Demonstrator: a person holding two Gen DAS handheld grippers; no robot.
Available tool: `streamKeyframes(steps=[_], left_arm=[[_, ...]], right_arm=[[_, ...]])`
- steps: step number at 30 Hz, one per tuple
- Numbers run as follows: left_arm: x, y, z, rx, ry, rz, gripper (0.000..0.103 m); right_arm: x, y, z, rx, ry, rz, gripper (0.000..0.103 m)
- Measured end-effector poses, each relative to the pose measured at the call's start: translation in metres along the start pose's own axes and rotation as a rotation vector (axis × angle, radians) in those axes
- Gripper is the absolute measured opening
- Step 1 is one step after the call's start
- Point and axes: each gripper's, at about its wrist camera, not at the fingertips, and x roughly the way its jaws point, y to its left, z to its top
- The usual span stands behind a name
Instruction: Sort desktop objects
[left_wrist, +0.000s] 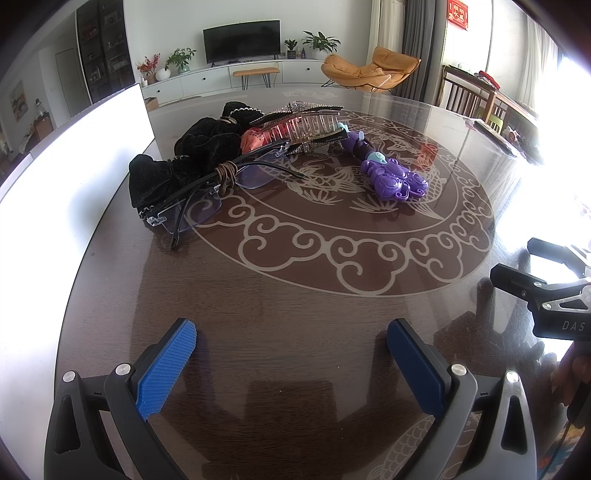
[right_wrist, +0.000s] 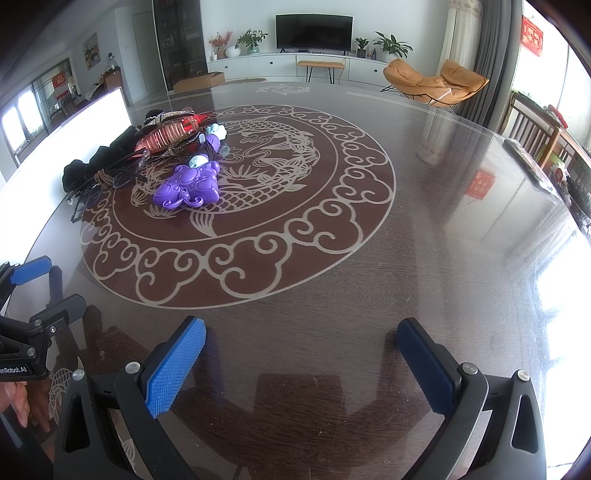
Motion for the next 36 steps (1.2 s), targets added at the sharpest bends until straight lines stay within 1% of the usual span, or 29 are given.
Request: streamKeyframes(steps=[7, 14, 17, 21, 24, 26, 28, 30, 32, 33, 36], left_arm=[[0.0, 0.0, 0.0, 0.0, 0.0, 0.0, 0.103], [0.0, -0.001, 0.0, 0.001, 0.004, -0.009, 0.103], [-0.001, 0.0, -0.001, 0.017, 0.003, -0.026, 0.103], [-0.001, -0.001, -0.002, 0.019, 0.002, -0.025, 0.103], [-0.002, -0.003, -0.002, 0.019, 0.0, -0.019, 0.103], [-0.002, -0.004, -0.002, 0.018, -0.001, -0.018, 0.103], [-0.001, -0.004, -0.002, 0.018, -0.001, -0.018, 0.103], [-0.002, -0.004, -0.002, 0.018, -0.001, -0.018, 0.103], [-0.002, -0.004, -0.002, 0.018, -0.001, -0.018, 0.103], [-0.002, -0.003, -0.002, 0.018, -0.001, -0.018, 0.103], [-0.002, -0.004, -0.002, 0.018, -0.001, -0.018, 0.103]], right_arm=[[0.0, 0.0, 0.0, 0.0, 0.0, 0.0, 0.103], [0.0, 0.0, 0.0, 0.0, 0.0, 0.0, 0.103], [0.0, -0.001, 0.001, 0.001, 0.0, 0.003, 0.103], [0.001, -0.001, 0.001, -0.001, 0.001, 0.001, 0.103], [0.003, -0.003, 0.005, -0.008, 0.019, 0.011, 0.103], [0.001, -0.003, 0.018, -0.015, -0.007, 0.067, 0.103], [-0.003, 0.004, 0.041, -0.045, -0.063, 0.107, 0.103], [0.0, 0.018, 0.069, -0.091, -0.087, 0.137, 0.103], [0.013, 0.036, 0.094, -0.127, -0.082, 0.155, 0.103], [0.022, 0.044, 0.106, -0.134, -0.064, 0.162, 0.103], [0.048, 0.058, 0.127, -0.108, -0.016, 0.17, 0.103]])
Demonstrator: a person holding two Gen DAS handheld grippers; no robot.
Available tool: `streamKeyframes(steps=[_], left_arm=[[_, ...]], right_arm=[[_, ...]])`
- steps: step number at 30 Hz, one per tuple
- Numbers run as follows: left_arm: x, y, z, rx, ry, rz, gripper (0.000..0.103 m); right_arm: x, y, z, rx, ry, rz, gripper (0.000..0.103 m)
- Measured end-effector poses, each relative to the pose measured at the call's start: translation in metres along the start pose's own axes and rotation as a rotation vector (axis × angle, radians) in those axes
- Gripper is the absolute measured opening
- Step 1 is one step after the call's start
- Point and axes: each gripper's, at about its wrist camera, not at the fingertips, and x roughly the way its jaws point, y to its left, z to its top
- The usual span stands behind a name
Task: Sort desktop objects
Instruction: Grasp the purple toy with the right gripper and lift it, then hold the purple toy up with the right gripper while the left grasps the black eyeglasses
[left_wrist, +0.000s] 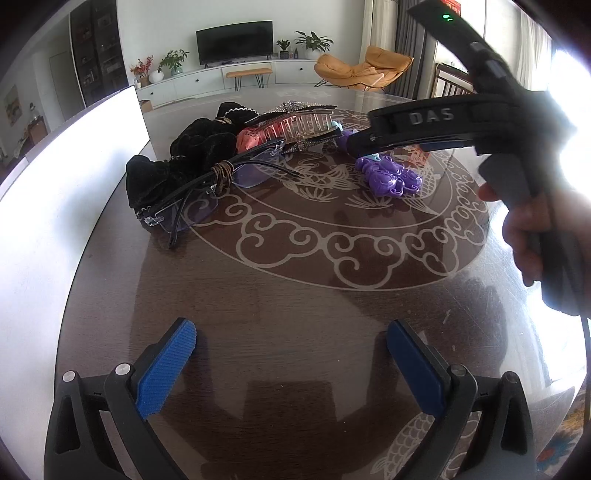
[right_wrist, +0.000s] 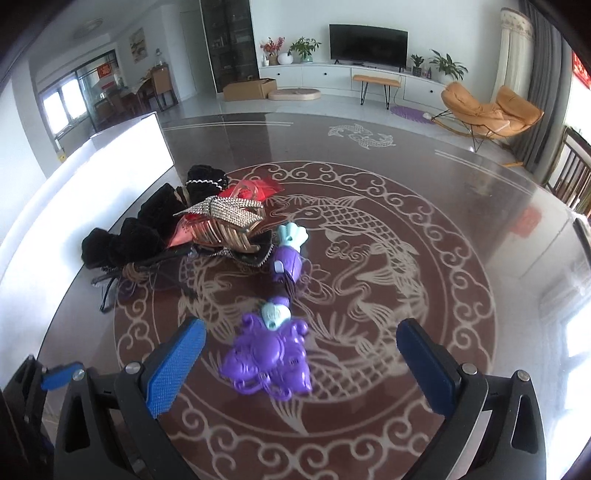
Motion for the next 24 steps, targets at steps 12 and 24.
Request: streamKeyframes(steps=[12, 24], left_arm=[[0.0, 0.0, 0.0, -0.001, 0.0, 0.0, 0.103], [0.0, 0.0, 0.0, 0.0, 0.0, 0.0, 0.103]], right_arm=[[0.031, 0.006, -0.004, -0.038, 0.064, -0.067, 0.091], [0.003, 0.014, -0.038, -0.101, 0.014, -0.032, 0.051]])
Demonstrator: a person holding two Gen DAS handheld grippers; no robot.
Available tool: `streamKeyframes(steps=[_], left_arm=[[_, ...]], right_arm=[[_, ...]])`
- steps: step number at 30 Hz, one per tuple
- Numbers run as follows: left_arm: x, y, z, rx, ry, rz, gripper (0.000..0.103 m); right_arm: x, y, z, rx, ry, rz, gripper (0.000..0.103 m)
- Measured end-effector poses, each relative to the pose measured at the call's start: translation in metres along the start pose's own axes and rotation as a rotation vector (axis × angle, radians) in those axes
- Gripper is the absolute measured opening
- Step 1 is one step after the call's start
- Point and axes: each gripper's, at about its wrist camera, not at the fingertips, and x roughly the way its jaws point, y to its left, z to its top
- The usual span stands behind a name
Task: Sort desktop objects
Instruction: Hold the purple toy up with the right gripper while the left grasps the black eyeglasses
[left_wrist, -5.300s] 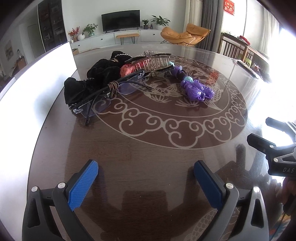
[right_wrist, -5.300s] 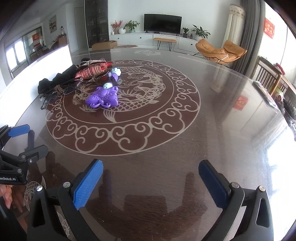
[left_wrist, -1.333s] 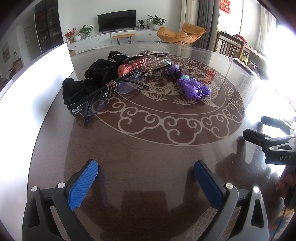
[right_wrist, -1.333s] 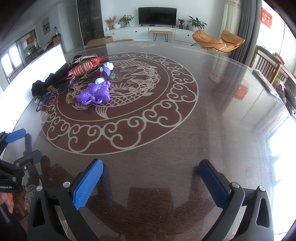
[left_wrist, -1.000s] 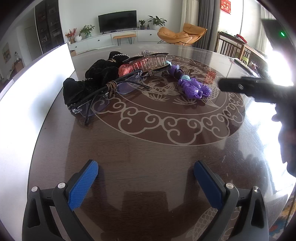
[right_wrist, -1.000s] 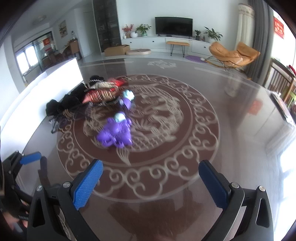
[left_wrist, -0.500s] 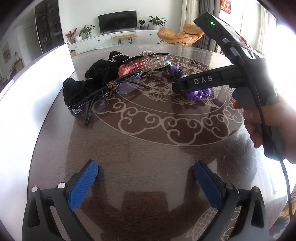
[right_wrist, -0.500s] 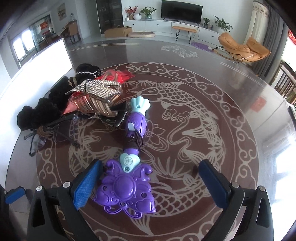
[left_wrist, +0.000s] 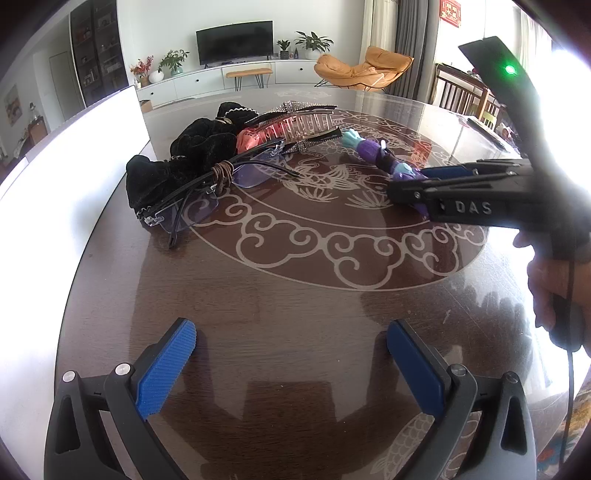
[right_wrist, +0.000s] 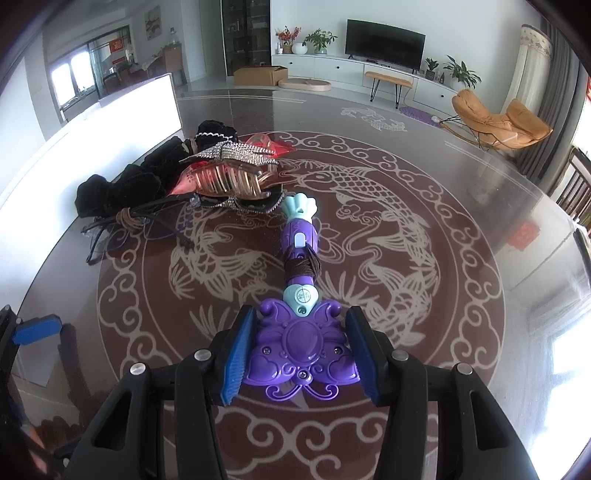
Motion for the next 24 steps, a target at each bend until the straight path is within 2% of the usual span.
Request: streamKeyframes(steps=[7, 13, 17, 24], left_arm=[[0.0, 0.0, 0.0, 0.0, 0.0, 0.0, 0.103], [0.0, 0.0, 0.0, 0.0, 0.0, 0.0, 0.103], [0.0, -0.001, 0.0, 0.001, -0.001, 0.005, 0.103], [-0.001, -0.001, -0.002, -0.007, -0.001, 0.012, 0.103]], right_arm=[[-0.037, -0.009, -0.053, -0.008, -0.001, 0.003, 0.051], [-0.068, -0.019, -0.099, 0.003, -0.028, -0.03, 0.053], [-0.07, -0.025, -0.105, 0.046, -0.03, -0.034, 0.075], [-0.071, -0.027, -0.104, 0.062, -0.044, -0.048, 0.078]])
